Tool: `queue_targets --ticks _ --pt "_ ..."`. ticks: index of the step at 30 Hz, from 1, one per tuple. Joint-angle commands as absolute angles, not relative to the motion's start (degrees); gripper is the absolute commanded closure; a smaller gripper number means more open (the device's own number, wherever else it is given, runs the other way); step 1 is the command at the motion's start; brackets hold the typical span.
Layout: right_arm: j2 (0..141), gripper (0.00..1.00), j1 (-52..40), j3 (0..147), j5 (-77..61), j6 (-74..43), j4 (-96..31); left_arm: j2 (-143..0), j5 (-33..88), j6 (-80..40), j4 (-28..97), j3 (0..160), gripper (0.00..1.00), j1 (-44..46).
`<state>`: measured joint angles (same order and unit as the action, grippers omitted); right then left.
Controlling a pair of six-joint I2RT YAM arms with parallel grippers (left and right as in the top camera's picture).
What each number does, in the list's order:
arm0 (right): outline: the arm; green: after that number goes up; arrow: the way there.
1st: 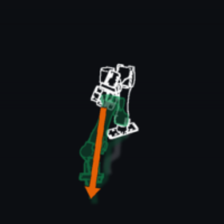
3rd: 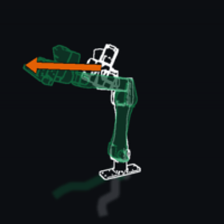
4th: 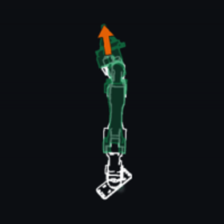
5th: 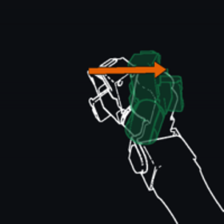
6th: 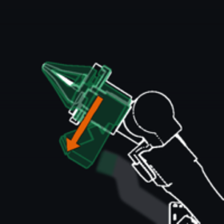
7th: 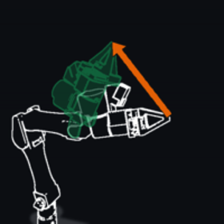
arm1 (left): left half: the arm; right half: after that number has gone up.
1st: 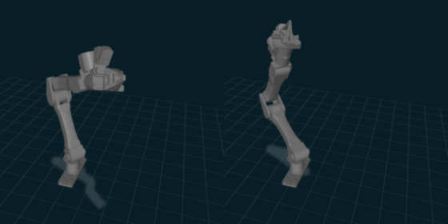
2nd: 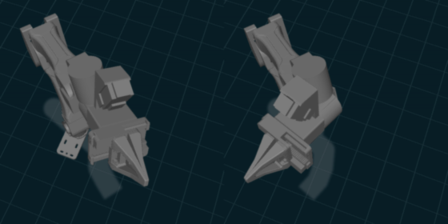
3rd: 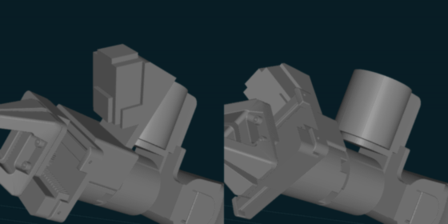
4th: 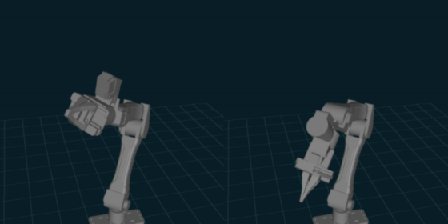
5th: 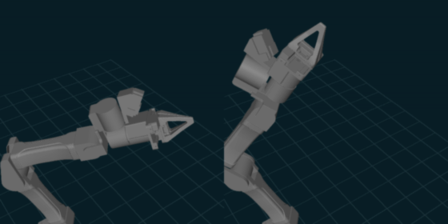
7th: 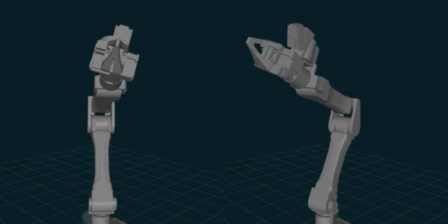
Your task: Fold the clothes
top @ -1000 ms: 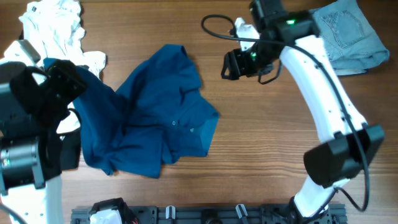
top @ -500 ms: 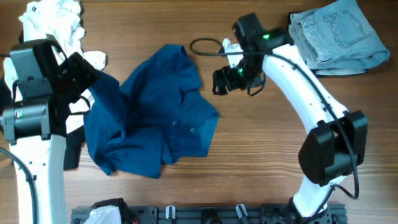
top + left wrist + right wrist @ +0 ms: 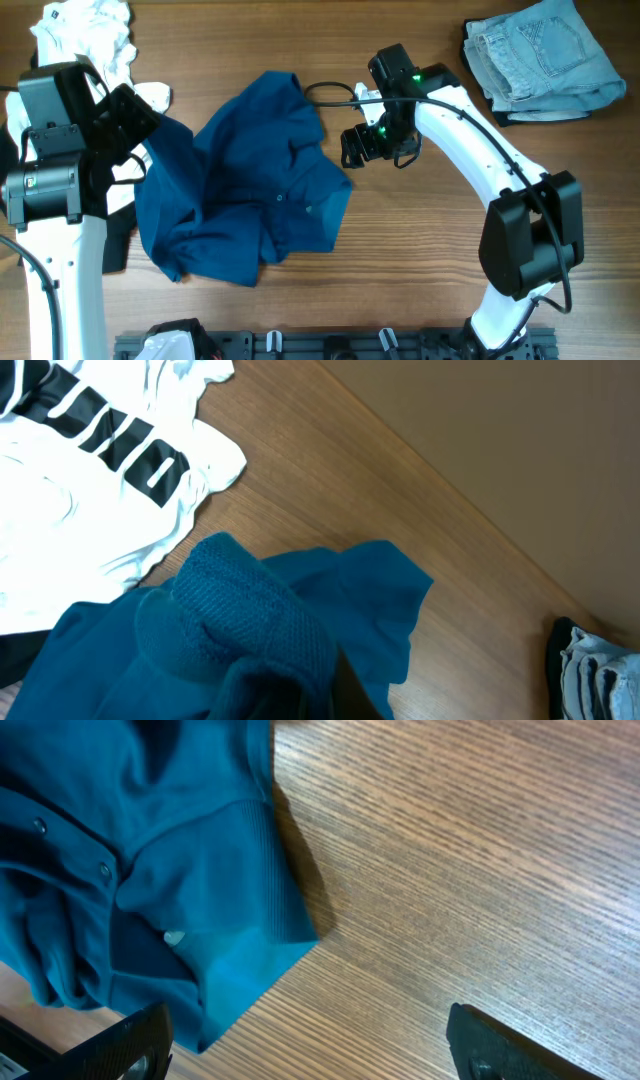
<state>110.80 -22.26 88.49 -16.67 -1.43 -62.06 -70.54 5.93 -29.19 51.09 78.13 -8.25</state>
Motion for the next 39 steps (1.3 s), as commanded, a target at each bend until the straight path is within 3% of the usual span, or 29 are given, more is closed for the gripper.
queue_targets --ticks 1,21,28,30,33,37,39 --pt "111.22 0.12 -22.72 87.99 -16.8 -2.07 -61.71 -70.57 6.63 -28.27 51.2 78.37 0.96 -7.99" --pt "111.24 0.08 -26.85 74.83 -17.21 -4.01 -44.73 -70.57 6.57 -27.18 52.38 78.32 0.96 -7.99" --pt "111.24 0.12 -26.83 70.78 -20.18 -1.87 -37.41 -70.57 6.61 -27.2 52.82 78.32 0.96 -7.99" --pt "111.24 0.16 -26.85 69.38 -21.06 -1.67 -35.38 -70.57 6.61 -27.2 52.95 78.32 0.96 -7.99" --pt "111.24 0.34 -26.85 67.53 -21.08 -1.67 -32.49 -70.57 6.59 -27.2 52.97 78.32 0.96 -7.99" --pt "111.24 0.35 -26.83 64.99 -21.1 -1.78 -28.56 -70.57 6.59 -27.2 52.97 78.32 0.96 -7.99" --pt "111.24 0.4 -26.83 64.23 -21.8 -2.15 -27.33 -70.57 6.61 -27.2 53.01 78.32 0.96 -7.99"
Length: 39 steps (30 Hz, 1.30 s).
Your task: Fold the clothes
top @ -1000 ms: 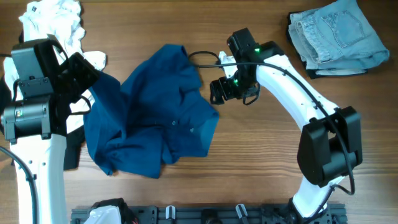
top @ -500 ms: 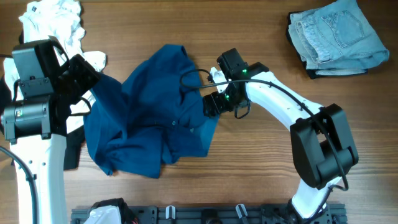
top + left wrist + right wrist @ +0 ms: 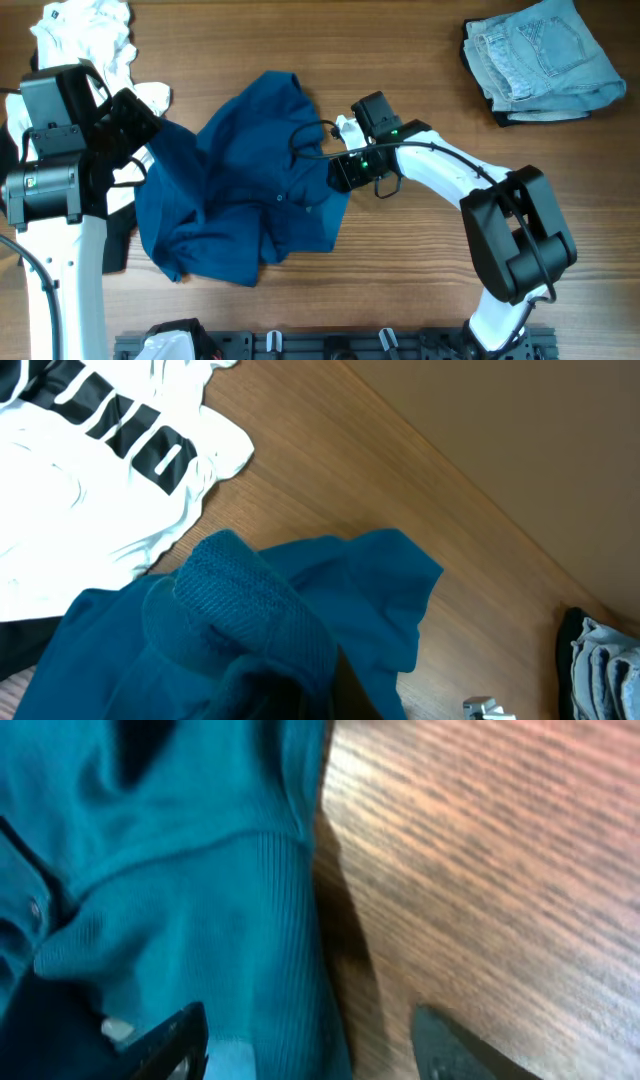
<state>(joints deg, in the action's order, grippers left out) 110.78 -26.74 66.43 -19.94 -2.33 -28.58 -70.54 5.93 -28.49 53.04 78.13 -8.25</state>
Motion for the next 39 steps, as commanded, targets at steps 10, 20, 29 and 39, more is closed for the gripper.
queue_targets --ticks 10,20,29,39 --pt "110.87 0.96 -23.73 66.39 -20.43 -6.61 -28.14 -70.57 6.59 -27.2 53.01 78.32 0.96 -7.99" --pt "109.78 0.96 -8.16 83.4 -22.11 -2.37 -39.13 -72.9 8.01 -27.42 53.41 77.67 0.96 -7.92" --pt "109.78 0.96 -2.55 93.97 -21.89 -0.03 -40.18 -81.87 8.1 -27.4 52.75 77.67 0.96 -2.02" --pt "101.67 0.23 -2.26 95.11 -19.94 -0.64 -52.77 -97.23 4.45 -27.18 50.19 77.67 0.96 4.38"
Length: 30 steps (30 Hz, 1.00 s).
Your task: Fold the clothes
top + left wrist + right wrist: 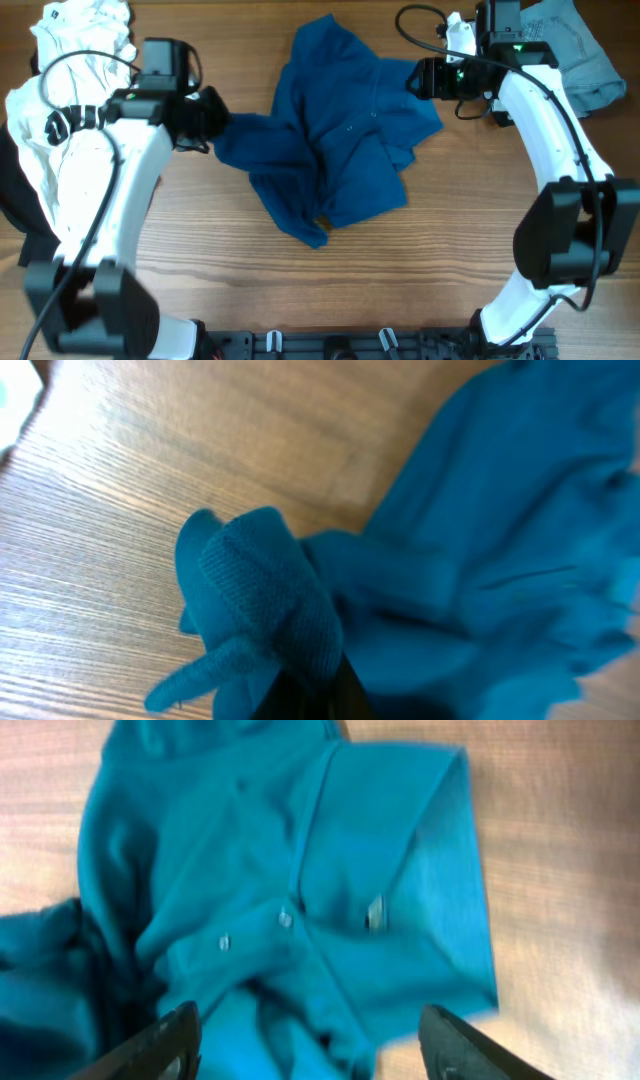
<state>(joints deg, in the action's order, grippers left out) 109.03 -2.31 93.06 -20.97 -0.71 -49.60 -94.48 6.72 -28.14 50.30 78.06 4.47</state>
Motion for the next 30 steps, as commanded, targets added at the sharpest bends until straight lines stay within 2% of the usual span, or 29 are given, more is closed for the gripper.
queue_targets --ticks 1,3,6,9,12,19,30 --pt "99.96 0.2 -2.26 95.11 -19.9 -1.17 -54.85 -97.43 4.4 -27.16 50.17 77.67 0.96 4.08" --pt "96.73 0.18 -2.37 95.09 -19.51 -2.76 -60.86 -97.12 4.43 -27.18 49.91 77.69 0.96 3.09" --pt "96.01 0.22 -3.75 94.48 -19.35 -6.33 -67.16 -95.88 4.45 -27.18 49.95 77.69 0.96 1.26" --pt "96.2 0.28 -6.2 90.87 -18.33 -7.29 -68.45 -94.41 4.45 -27.18 50.83 77.69 0.96 -0.16" --pt "96.2 0.28 -9.17 84.82 -13.63 -12.69 -67.88 -92.68 4.38 -27.05 52.58 77.69 0.96 -1.41" --pt "96.2 0.27 -12.16 69.93 -13.52 -17.93 -59.42 -87.81 3.9 -25.39 55.72 77.69 0.96 -4.56" --pt "96.86 0.27 -13.76 56.9 -13.34 -18.28 -42.22 -80.68 -0.8 -22.46 57.43 77.69 0.96 -6.68"
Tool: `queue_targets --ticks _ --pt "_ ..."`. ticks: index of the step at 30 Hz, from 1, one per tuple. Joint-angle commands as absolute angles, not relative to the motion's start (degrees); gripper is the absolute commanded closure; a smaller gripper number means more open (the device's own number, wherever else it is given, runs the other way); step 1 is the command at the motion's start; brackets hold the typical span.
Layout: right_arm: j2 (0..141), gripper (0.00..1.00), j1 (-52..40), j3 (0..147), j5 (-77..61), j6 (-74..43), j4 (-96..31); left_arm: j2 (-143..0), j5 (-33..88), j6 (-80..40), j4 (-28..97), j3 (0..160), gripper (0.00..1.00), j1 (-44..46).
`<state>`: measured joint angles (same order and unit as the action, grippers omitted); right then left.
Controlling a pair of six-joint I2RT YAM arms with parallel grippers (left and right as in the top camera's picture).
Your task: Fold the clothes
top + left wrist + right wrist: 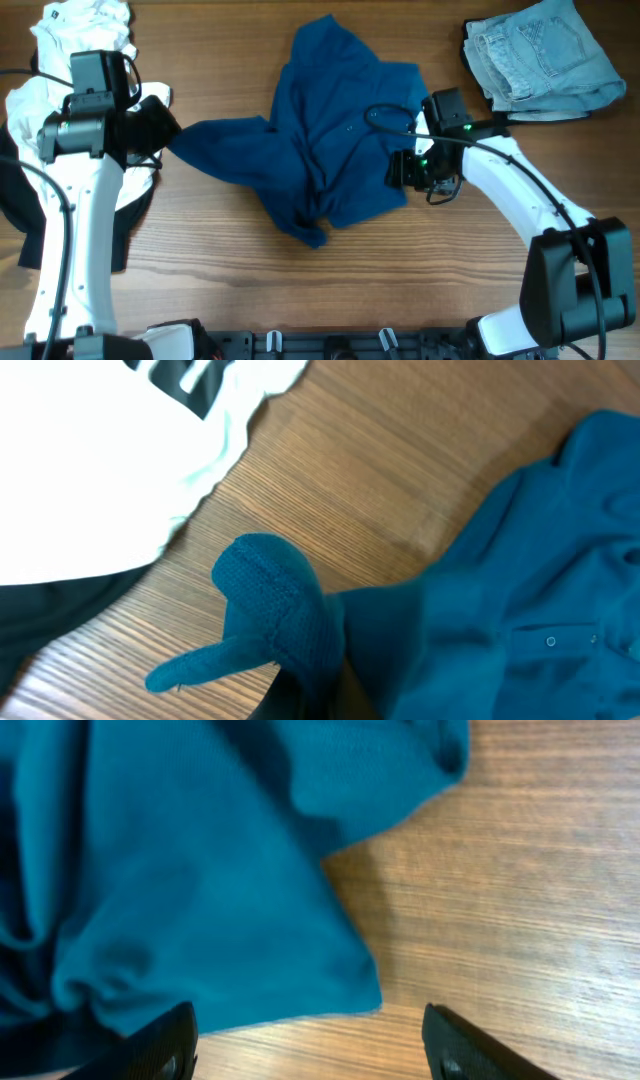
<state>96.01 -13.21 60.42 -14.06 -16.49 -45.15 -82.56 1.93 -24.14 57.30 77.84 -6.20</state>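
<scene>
A teal-blue button shirt (330, 150) lies crumpled in the middle of the table. One sleeve is stretched out to the left. My left gripper (160, 130) is shut on that sleeve's ribbed cuff (280, 610), which hides the fingertips of the left gripper (310, 695). My right gripper (405, 170) is at the shirt's lower right edge. In the right wrist view the right gripper (308, 1032) stands open low over the wood. The shirt's hem corner (350, 990) lies just ahead of the gap, untouched.
Folded jeans (540, 55) lie at the back right. A white printed garment (80, 30) is piled at the back left, also the white garment (90, 460) beside the cuff. A black garment (15, 200) lies on the left edge. A rack (330, 345) runs along the front edge.
My left gripper has moved left with the cuff, and the sleeve is now drawn out longer. My right gripper has gone from the shirt's back right corner to its front right edge, still open.
The shirt lay bunched left of centre, my left gripper shut on its cuff and my right gripper open beside its right edge. Then the right gripper stood at that hem. Later the shirt lay further right and back. Now its sleeve is stretched leftward.
</scene>
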Motion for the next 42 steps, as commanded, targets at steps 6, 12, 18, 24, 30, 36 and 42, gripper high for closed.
queue_targets --ticks 6,12,18,24,30,36,42 --pt "97.71 0.28 -14.04 51.31 -13.54 -19.68 -33.34 -80.68 -0.75 -22.48 57.45 77.69 0.96 -6.66" --pt "97.73 0.34 -14.04 50.22 -14.39 -19.68 -28.84 -80.68 -0.75 -22.48 57.49 77.69 0.96 -6.66" --pt "97.73 0.41 -15.97 50.17 -16.45 -19.68 -28.49 -80.68 -0.75 -22.48 57.45 77.69 0.96 -6.66" --pt "97.73 0.43 -19.62 50.17 -16.56 -19.75 -28.51 -80.68 -0.75 -22.48 57.49 77.69 0.96 -6.66" --pt "98.17 0.5 -20.29 50.17 -11.22 -24.18 -28.99 -80.68 -0.73 -22.48 57.52 77.69 0.96 -6.66" --pt "102.08 0.6 -20.29 50.17 -10.33 -24.18 -29.23 -80.68 -0.73 -22.48 57.52 77.69 0.96 -6.66" --pt "104.25 0.96 -20.29 50.17 -15.16 -24.23 -30.7 -80.68 -0.73 -22.5 57.52 77.69 0.96 -6.66"
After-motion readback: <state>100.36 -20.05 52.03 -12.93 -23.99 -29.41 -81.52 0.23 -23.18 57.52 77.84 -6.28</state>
